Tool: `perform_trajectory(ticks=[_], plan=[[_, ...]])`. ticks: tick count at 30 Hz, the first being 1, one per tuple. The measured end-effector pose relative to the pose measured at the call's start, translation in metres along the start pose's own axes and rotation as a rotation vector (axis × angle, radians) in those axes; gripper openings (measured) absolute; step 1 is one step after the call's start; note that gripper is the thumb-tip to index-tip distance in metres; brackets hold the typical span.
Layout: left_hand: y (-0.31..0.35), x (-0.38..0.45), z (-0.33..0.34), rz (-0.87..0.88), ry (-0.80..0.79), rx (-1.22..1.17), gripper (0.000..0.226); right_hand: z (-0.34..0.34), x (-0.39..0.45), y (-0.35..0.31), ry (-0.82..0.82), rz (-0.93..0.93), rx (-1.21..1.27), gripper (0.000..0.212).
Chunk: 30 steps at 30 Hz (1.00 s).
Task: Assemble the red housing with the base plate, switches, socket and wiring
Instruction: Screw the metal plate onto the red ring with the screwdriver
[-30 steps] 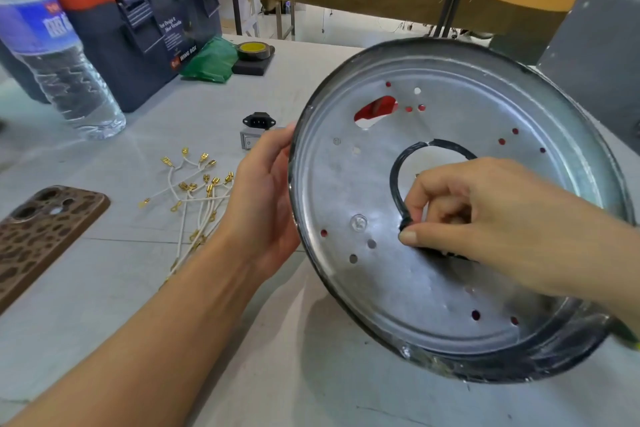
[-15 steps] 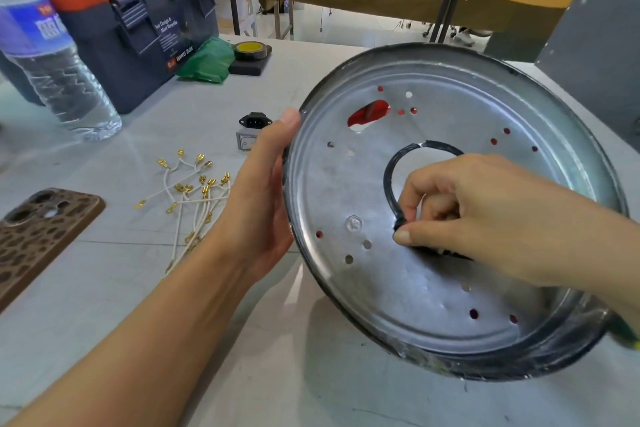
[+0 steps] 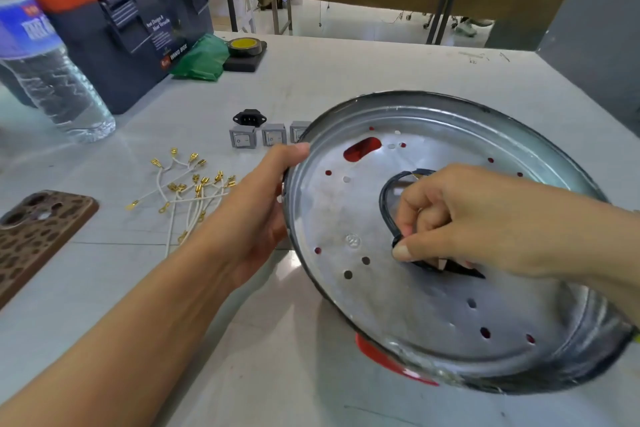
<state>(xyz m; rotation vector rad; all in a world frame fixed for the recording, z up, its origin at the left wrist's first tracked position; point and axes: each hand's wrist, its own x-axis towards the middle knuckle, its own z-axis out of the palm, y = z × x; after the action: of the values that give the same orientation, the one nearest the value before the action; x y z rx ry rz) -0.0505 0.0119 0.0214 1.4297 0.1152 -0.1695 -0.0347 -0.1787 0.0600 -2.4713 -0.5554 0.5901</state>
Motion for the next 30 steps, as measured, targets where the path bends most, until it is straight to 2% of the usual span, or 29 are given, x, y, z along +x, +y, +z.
perform_trajectory(ticks=[15, 25, 30], plan=[[-0.009, 0.010, -0.014, -0.094, 0.077, 0.160, 0.037, 0.003, 0.006, 0.003, -0.063, 0.028, 0.002, 0.021], [-0.009, 0.010, -0.015, -0.022, 0.032, 0.188, 0.041, 0.003, 0.000, -0.002, 0.014, 0.056, -0.097, 0.017], [-0.012, 0.011, -0.016, -0.018, 0.054, 0.185, 0.033, 0.004, -0.004, -0.004, 0.025, 0.051, -0.115, 0.018]])
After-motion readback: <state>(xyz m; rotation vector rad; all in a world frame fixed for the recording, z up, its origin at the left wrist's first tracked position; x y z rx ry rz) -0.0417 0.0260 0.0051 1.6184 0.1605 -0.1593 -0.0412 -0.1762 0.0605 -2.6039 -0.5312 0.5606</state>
